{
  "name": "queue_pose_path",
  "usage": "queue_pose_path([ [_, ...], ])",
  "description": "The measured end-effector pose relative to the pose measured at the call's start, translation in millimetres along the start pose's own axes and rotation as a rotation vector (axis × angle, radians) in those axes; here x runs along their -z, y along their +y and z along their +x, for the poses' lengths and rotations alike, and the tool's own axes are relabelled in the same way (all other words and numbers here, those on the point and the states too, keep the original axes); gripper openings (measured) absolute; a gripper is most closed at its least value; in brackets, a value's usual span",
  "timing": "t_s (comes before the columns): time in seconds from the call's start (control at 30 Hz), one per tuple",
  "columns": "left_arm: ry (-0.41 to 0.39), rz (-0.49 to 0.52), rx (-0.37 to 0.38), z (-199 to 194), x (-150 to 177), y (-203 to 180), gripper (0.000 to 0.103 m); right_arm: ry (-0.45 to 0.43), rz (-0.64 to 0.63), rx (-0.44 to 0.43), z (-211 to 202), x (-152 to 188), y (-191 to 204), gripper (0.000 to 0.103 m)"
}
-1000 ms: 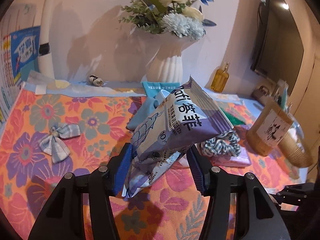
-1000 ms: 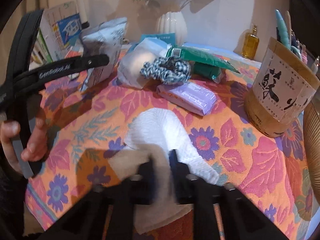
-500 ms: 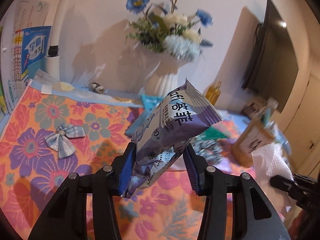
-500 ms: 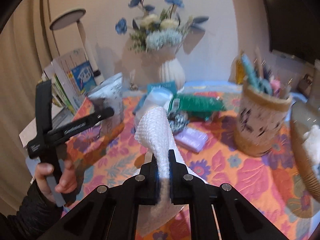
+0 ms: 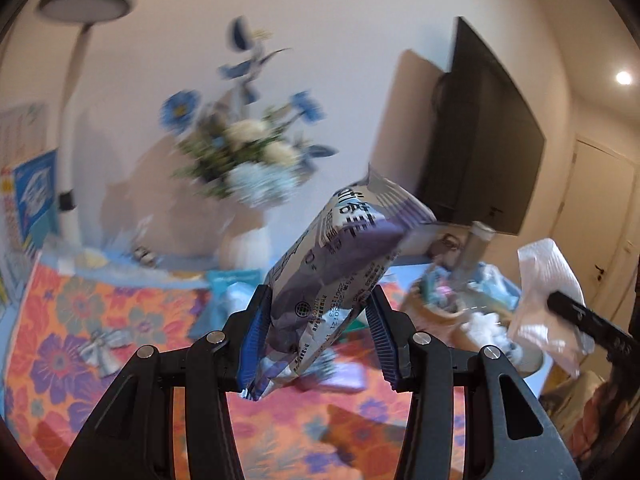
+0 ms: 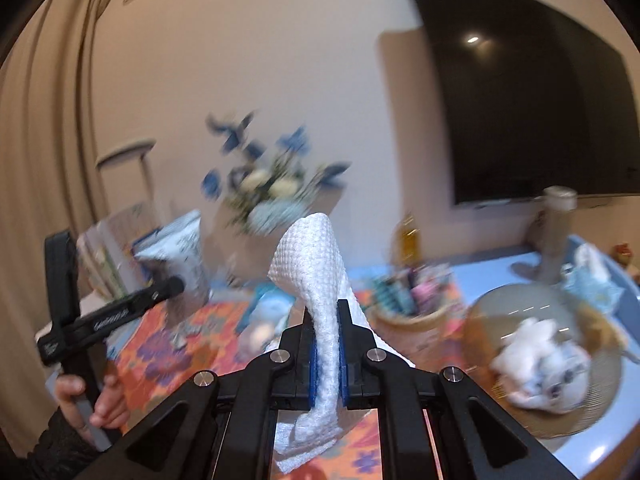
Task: Organize soft objects
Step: 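Carry the snack bag and white cloth over the glass bowl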
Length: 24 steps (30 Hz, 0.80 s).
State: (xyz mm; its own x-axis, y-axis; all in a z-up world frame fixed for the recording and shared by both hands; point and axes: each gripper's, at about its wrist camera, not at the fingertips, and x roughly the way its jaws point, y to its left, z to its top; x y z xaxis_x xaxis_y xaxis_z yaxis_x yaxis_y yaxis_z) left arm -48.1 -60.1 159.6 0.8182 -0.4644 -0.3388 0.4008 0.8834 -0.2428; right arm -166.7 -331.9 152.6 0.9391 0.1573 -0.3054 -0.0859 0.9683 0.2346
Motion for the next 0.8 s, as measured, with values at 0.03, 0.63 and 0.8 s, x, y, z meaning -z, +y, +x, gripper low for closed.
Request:
queue_pose_path([
  [0.03, -0.006, 0.015, 0.014, 0.9, -4.6, -11.4, 0.045, -0.018, 0.012, 0.02, -9.2, -4.2, -10.9, 0.007],
  [0.63, 0.121, 0.188, 0.294, 100.8, -24.0, -206.3, 0.035, 0.08, 0.287, 0.338, 2.6, 5.7, -194.5, 0.007],
  [0.8, 0.213, 0.195, 0.335, 101.3, -5.8, -192.1, 0.039, 0.17, 0.329, 0.374, 22.1, 30.0, -219.5, 0.007],
])
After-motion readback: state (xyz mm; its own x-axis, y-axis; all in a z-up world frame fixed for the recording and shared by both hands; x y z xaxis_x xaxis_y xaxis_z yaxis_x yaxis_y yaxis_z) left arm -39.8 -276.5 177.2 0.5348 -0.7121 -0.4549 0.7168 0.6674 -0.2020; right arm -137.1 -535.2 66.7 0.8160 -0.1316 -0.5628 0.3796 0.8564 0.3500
